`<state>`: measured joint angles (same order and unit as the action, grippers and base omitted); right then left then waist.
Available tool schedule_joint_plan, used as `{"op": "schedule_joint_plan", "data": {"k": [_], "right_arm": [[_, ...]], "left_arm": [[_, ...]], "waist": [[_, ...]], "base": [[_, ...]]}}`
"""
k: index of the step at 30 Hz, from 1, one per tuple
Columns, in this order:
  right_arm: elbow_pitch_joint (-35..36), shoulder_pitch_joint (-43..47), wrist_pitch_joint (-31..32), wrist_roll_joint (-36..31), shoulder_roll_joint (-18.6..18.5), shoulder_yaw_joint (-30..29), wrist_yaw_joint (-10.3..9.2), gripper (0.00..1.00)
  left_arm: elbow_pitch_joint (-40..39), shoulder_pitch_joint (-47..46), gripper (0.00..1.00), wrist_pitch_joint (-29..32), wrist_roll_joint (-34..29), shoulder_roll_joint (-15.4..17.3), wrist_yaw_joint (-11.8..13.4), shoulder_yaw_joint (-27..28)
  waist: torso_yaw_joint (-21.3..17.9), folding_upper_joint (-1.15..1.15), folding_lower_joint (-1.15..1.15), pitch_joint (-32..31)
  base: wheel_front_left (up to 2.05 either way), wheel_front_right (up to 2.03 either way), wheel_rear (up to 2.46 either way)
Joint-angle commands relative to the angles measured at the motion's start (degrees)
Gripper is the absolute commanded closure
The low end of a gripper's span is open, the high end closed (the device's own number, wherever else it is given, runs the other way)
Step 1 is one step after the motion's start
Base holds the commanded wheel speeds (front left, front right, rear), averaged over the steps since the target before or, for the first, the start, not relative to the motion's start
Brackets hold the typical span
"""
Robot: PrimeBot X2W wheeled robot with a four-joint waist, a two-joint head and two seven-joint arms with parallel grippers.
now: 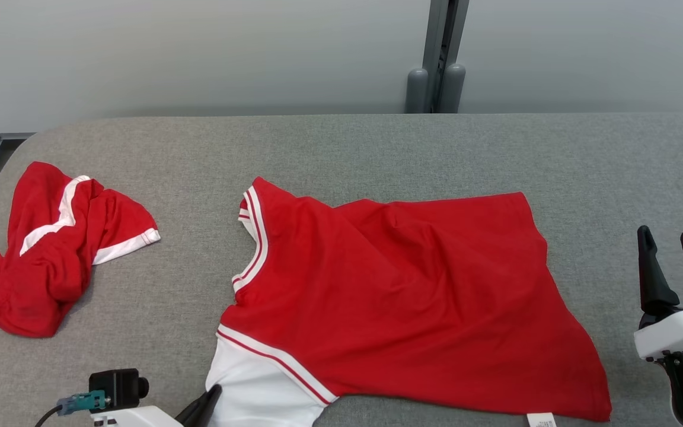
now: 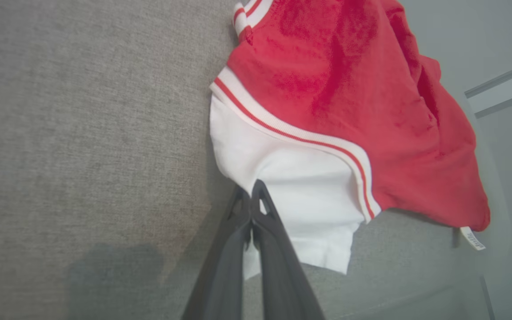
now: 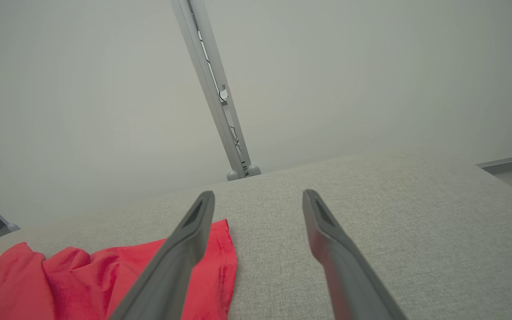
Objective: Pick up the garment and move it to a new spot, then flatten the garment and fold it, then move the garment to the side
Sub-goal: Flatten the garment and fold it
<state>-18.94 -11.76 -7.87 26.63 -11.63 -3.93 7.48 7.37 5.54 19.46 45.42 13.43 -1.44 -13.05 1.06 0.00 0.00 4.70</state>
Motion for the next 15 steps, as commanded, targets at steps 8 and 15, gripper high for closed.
{"op": "schedule_joint_plan", "data": {"k": [8,15], "right_arm": [[-0.06,0.14,0.04,0.01,-0.31,-0.44,0.04,0.00],[-0.08,0.27,-0.11,-0.47,-0.03,-0.59,0.04,0.00]], "left_arm": [[2.33,-0.37,1.00,-1.14,-0.92,1.76,1.60,1.60],[3.25,-1.15,0.00,-1.70,-1.09,1.38,1.36,1.08]], "waist": [[-0.53,0.00,0.00,0.48],[-0.61,0.00,0.00,0.75]], "base": [[0.00,0.00,0.00],[0.00,0.00,0.00]]}}
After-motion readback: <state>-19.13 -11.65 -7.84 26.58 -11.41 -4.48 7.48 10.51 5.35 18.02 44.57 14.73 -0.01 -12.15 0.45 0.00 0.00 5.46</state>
